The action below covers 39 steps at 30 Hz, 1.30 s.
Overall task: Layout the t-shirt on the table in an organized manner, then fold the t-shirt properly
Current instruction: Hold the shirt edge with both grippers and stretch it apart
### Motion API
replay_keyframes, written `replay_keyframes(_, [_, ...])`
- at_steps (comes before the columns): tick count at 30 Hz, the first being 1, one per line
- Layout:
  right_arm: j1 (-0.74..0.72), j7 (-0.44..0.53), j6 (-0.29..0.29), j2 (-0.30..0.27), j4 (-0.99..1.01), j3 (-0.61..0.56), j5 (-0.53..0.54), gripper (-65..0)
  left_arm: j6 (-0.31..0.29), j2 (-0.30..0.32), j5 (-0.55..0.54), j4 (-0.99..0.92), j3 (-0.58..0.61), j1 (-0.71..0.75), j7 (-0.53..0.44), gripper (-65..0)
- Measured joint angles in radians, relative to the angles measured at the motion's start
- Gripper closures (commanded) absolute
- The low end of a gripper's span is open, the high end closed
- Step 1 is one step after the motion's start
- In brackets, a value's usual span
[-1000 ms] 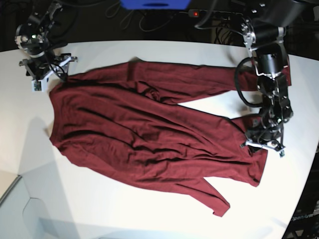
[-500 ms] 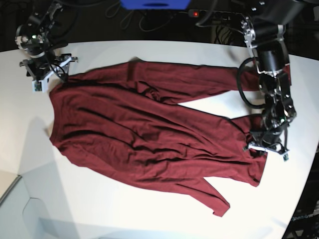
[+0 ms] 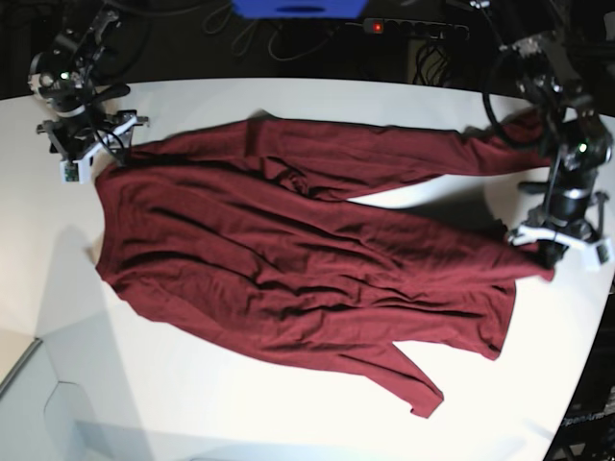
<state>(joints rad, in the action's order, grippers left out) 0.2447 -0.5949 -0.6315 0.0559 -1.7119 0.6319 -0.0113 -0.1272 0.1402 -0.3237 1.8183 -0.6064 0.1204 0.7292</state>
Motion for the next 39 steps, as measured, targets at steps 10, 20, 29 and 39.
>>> replay_keyframes(10, [-0.020,-0.003,0.000,0.000,-0.003,0.004,-0.006,-39.1,0.000,-0.002,0.000,0.003,-0.072,0.207,0.038,-0.2])
replay_keyframes(20, [-0.028,-0.003,-0.053,0.002,-0.058,-0.049,-0.007,-39.2,0.000,-0.004,-0.001,-0.123,-0.072,0.214,0.032,-0.2])
replay_keyframes(29, [-0.113,-0.006,-0.061,-0.010,0.089,-0.071,-0.007,-39.2,-0.001,0.007,-0.001,-0.124,-0.078,0.182,0.035,-0.2])
replay_keyframes(39, [-0.244,0.076,-0.022,-0.177,0.380,-0.068,0.036,-39.2,-0.004,0.005,0.001,-0.203,-0.190,0.072,0.046,-0.2])
